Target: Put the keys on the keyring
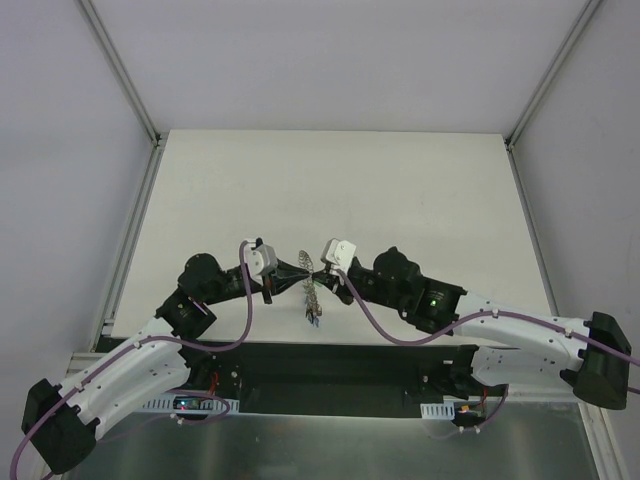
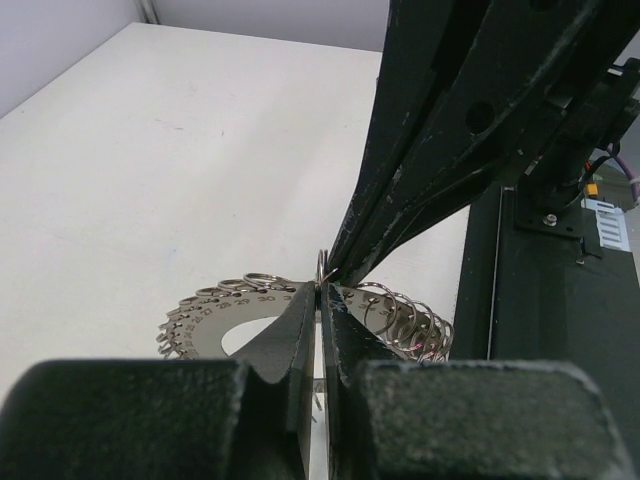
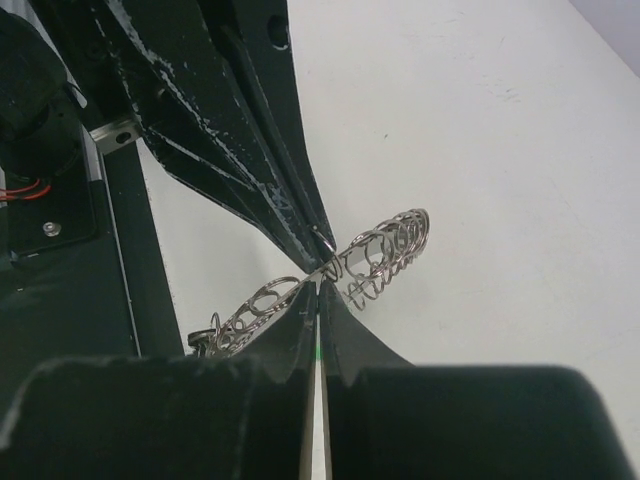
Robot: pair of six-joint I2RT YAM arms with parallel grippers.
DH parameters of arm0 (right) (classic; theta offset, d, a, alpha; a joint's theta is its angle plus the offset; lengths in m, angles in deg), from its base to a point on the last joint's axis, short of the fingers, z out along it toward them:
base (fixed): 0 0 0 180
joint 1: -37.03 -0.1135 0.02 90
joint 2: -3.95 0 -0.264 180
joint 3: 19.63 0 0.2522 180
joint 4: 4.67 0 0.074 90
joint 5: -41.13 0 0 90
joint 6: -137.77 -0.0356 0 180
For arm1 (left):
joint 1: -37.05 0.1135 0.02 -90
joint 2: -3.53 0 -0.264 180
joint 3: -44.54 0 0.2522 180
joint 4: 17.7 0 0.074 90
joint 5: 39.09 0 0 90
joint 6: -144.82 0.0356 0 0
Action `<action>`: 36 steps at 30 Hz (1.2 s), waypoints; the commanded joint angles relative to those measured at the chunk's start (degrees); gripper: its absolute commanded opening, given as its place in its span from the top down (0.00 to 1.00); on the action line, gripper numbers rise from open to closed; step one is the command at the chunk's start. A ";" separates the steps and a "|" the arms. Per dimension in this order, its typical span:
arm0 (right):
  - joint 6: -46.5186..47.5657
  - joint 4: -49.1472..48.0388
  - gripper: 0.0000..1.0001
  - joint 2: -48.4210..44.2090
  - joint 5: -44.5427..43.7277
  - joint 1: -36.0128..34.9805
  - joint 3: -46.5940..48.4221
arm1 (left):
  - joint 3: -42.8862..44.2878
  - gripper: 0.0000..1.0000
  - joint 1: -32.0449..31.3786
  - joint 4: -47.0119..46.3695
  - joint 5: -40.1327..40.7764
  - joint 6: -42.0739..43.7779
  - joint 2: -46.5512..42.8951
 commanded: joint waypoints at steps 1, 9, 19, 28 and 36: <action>4.76 3.58 0.99 0.66 -2.18 -3.04 3.52 | 0.81 1.00 -0.04 -8.60 1.83 -0.44 -1.72; 11.10 10.17 0.99 -0.83 -6.76 -3.74 6.33 | 3.44 0.80 -0.04 -3.16 0.60 2.36 -2.16; 14.79 15.72 0.99 -0.74 -4.74 -3.66 8.18 | 10.65 0.68 0.14 10.99 -6.16 7.30 3.01; 15.41 18.01 0.99 -1.88 -2.12 -3.74 8.54 | 14.69 0.63 0.14 18.36 -19.08 13.79 11.81; 15.67 18.36 0.99 -2.24 -0.35 -3.74 8.71 | 16.28 0.69 0.23 20.93 -24.19 17.05 17.08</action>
